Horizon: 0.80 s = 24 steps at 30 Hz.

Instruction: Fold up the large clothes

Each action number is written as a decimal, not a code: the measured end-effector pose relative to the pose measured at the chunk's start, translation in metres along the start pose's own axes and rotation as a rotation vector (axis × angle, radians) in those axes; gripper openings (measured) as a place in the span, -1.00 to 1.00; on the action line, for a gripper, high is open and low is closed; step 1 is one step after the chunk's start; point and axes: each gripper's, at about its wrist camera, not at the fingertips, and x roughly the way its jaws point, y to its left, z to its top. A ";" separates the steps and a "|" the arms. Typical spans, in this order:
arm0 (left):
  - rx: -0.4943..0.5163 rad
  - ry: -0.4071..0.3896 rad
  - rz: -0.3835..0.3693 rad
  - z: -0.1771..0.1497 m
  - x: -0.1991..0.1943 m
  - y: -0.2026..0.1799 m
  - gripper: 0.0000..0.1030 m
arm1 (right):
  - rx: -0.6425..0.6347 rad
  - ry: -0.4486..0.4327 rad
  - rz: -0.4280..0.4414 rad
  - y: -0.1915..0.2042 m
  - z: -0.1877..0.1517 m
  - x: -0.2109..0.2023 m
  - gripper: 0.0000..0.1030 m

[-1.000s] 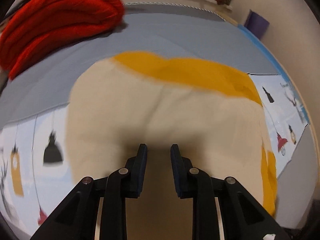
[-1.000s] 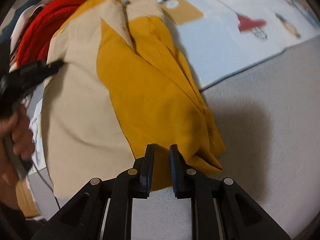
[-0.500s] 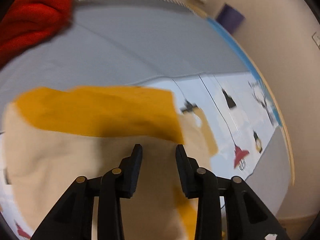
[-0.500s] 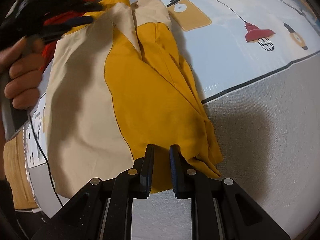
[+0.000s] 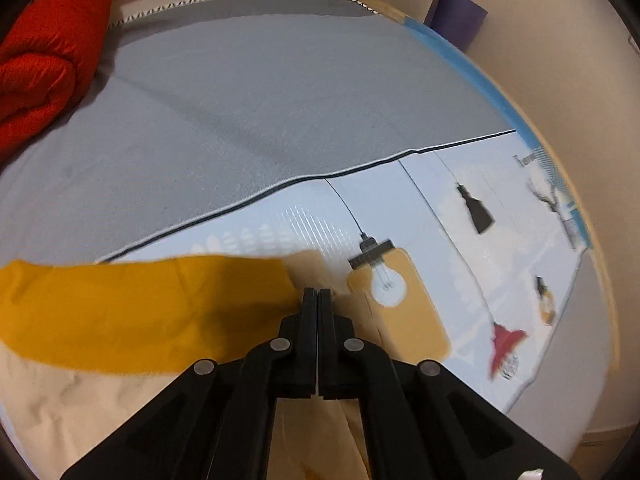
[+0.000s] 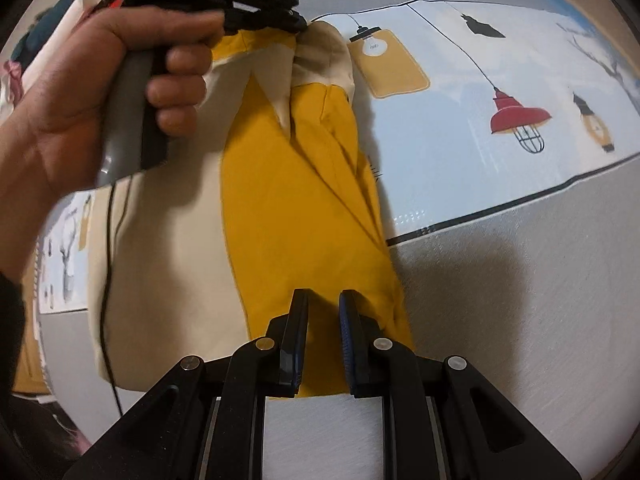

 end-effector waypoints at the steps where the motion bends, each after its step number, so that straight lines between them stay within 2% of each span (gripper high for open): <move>1: -0.002 -0.031 -0.019 -0.005 -0.020 0.003 -1.00 | 0.008 0.008 0.003 -0.002 0.000 0.002 -0.66; 3: 0.010 -0.111 -0.027 -0.027 -0.072 0.010 -1.00 | 0.022 0.013 0.004 -0.003 0.000 0.001 -0.66; 5: 0.027 -0.139 0.022 -0.055 -0.111 0.014 -1.00 | 0.007 0.007 -0.008 0.000 0.000 -0.001 -0.66; 7: 0.034 -0.147 0.100 -0.110 -0.153 0.027 -1.00 | 0.006 -0.005 -0.014 -0.002 0.003 -0.003 -0.66; 9: 0.026 -0.137 0.096 -0.159 -0.174 0.038 -1.00 | 0.005 -0.012 -0.015 -0.003 -0.002 0.003 -0.66; 10: 0.009 -0.119 0.082 -0.189 -0.178 0.044 -1.00 | -0.001 -0.013 -0.017 -0.003 -0.004 0.003 -0.66; 11: -0.001 -0.103 0.086 -0.205 -0.177 0.048 -1.00 | -0.008 -0.014 -0.021 -0.003 -0.006 0.004 -0.66; 12: 0.000 -0.077 0.107 -0.230 -0.170 0.051 -1.00 | -0.016 -0.015 -0.026 -0.002 -0.007 0.006 -0.66; 14: 0.045 0.028 0.169 -0.274 -0.137 0.054 -0.98 | -0.030 -0.018 -0.038 -0.001 -0.009 0.009 -0.66; 16: 0.082 0.020 0.241 -0.287 -0.144 0.048 -0.96 | -0.036 -0.017 -0.043 0.001 -0.010 0.011 -0.66; 17: 0.075 0.022 0.230 -0.286 -0.154 0.047 -0.91 | -0.034 -0.011 -0.031 0.001 -0.009 0.014 -0.66; 19: 0.030 -0.047 0.092 -0.283 -0.195 0.051 -0.46 | -0.030 -0.022 -0.030 0.003 -0.009 0.014 -0.65; 20: 0.021 -0.095 0.087 -0.283 -0.211 0.055 0.05 | -0.034 -0.047 -0.033 0.004 -0.010 0.009 -0.63; 21: 0.016 -0.126 0.114 -0.282 -0.220 0.060 0.33 | -0.041 -0.062 -0.031 0.004 -0.009 0.007 -0.53; 23: -0.006 -0.163 0.163 -0.279 -0.225 0.076 0.33 | -0.067 -0.091 -0.041 0.006 -0.008 0.004 -0.27; 24: -0.071 -0.159 0.167 -0.276 -0.219 0.093 0.33 | -0.076 -0.099 -0.061 0.005 -0.007 0.004 -0.01</move>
